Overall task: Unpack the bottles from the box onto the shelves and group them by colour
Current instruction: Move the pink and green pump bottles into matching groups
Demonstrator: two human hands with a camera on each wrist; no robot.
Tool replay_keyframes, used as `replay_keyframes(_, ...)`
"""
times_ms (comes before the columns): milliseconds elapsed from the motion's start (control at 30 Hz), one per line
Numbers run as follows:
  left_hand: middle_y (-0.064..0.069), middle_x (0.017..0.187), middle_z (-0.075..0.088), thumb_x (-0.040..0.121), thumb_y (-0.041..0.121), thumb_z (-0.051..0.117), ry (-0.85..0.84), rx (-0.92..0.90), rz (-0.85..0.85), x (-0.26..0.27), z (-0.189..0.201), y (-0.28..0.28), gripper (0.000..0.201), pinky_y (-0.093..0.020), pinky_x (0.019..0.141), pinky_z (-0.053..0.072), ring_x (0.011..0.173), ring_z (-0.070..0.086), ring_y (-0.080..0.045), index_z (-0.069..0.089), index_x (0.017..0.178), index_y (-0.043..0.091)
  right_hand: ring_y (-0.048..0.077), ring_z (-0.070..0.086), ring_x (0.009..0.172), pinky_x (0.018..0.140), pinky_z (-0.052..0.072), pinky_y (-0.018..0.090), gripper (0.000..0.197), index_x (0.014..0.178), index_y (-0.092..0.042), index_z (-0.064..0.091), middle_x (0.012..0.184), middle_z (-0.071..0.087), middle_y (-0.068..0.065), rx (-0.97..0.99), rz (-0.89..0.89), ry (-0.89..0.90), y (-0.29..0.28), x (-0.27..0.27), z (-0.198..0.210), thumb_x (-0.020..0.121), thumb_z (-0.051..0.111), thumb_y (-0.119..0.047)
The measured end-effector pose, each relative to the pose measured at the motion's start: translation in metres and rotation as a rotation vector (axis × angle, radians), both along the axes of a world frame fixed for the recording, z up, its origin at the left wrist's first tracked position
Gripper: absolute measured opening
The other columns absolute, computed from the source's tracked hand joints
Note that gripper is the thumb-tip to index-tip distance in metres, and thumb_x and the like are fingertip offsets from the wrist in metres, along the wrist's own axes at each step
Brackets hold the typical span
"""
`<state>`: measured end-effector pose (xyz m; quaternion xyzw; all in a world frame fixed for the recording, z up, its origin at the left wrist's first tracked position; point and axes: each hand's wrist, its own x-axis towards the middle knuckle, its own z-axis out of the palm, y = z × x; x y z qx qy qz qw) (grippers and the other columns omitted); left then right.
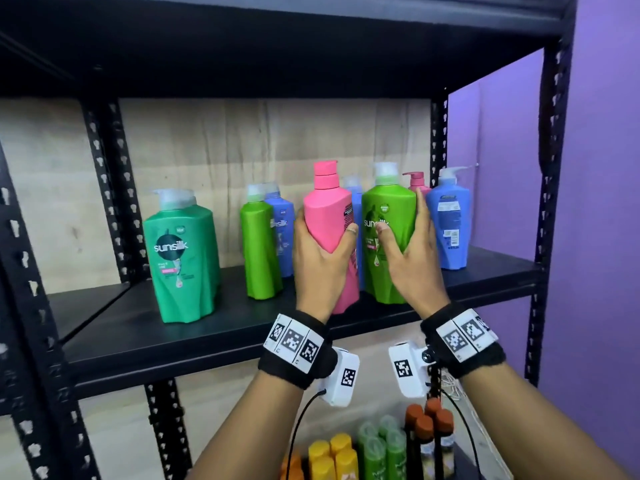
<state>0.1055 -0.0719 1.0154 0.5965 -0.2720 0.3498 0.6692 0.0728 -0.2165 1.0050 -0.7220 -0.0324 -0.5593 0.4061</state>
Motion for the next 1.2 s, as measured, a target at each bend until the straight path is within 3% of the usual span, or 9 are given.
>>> replay_keyframes(133,-0.006,0.114,0.066,0.083,0.028,0.082,0.036,-0.019,-0.066,-0.002,-0.006,-0.054,0.062,-0.037,0.089,0.054,0.100,0.065,-0.022,0.050,0.135,0.015,0.004,0.035,0.137,0.114,0.026,0.013,0.076,0.161,-0.024,0.019,0.158,0.032,-0.001,0.023,-0.028,-0.033,-0.050,-0.005,-0.006,0.099,0.061,-0.039)
replay_keyframes(267,-0.004,0.117,0.065,0.083,0.024,0.082,0.050,-0.044,-0.069,-0.005,-0.011,-0.111,0.063,-0.023,0.087,0.051,0.102,0.065,-0.020,0.049,0.136,0.015,0.010,0.035,0.141,0.118,0.030,0.028,0.076,0.160,-0.023,0.019,0.159,0.032,0.004,0.049,-0.036,-0.042,-0.108,-0.009,-0.010,0.099,0.062,-0.035)
replay_keyframes(400,-0.009,0.122,0.061,0.083,0.026,0.082,0.065,-0.001,-0.057,-0.003,-0.009,-0.156,0.068,-0.047,0.096,0.052,0.110,0.062,-0.030,0.046,0.139,0.012,-0.008,0.033,0.121,0.099,0.020,-0.002,0.077,0.160,-0.019,0.020,0.155,0.035,0.010,0.079,-0.080,-0.061,-0.163,-0.006,-0.010,0.099,0.062,-0.038)
replay_keyframes(467,-0.007,0.126,0.059,0.082,0.031,0.082,0.065,0.037,0.014,0.000,-0.007,-0.173,0.074,-0.044,0.099,0.050,0.114,0.060,-0.027,0.045,0.142,0.012,0.000,0.035,0.127,0.095,0.017,-0.007,0.076,0.160,-0.018,0.021,0.156,0.034,0.011,0.097,-0.085,-0.070,-0.186,-0.005,-0.010,0.099,0.061,-0.039)
replay_keyframes(567,-0.005,0.126,0.059,0.082,0.035,0.082,0.089,0.053,0.084,0.006,-0.004,-0.192,0.076,-0.035,0.096,0.050,0.112,0.059,-0.023,0.044,0.144,0.013,0.011,0.036,0.136,0.099,0.021,0.000,0.075,0.159,-0.018,0.023,0.156,0.035,0.010,0.103,-0.079,-0.077,-0.215,-0.003,-0.009,0.098,0.063,-0.037)
replay_keyframes(733,-0.011,0.131,0.056,0.084,0.032,0.080,0.121,0.094,0.166,0.016,-0.002,-0.211,0.077,-0.044,0.099,0.049,0.116,0.058,-0.027,0.040,0.145,0.009,-0.006,0.033,0.128,0.108,0.028,0.014,0.079,0.160,-0.028,0.018,0.159,0.028,0.007,0.024,-0.042,-0.052,-0.251,0.002,0.000,0.097,0.067,-0.029)
replay_keyframes(900,-0.013,0.133,0.052,0.086,0.028,0.079,0.131,0.141,0.211,0.028,-0.001,-0.218,0.079,-0.042,0.102,0.047,0.120,0.055,-0.028,0.035,0.147,0.005,0.031,0.055,0.120,0.099,0.042,0.029,0.071,0.154,-0.030,0.025,0.144,0.037,0.016,-0.046,-0.051,0.035,-0.275,0.011,0.006,0.097,0.067,-0.026)
replay_keyframes(1100,-0.013,0.125,0.057,0.088,0.032,0.077,0.221,0.216,0.231,0.047,0.003,-0.217,0.072,-0.030,0.083,0.044,0.109,0.059,-0.030,0.034,0.141,0.006,0.038,0.057,0.110,0.090,0.044,0.034,0.064,0.144,-0.023,0.031,0.137,0.040,0.018,-0.058,-0.013,0.153,-0.289,0.033,0.020,0.092,0.070,-0.021)
replay_keyframes(1200,-0.015,0.123,0.060,0.090,0.031,0.075,0.264,0.238,0.202,0.054,0.005,-0.217,0.072,-0.042,0.090,0.053,0.106,0.063,-0.034,0.032,0.142,0.007,0.042,0.057,0.115,0.097,0.049,0.046,0.063,0.142,-0.025,0.028,0.138,0.041,0.019,-0.060,-0.026,0.241,-0.292,0.043,0.025,0.093,0.068,-0.025)
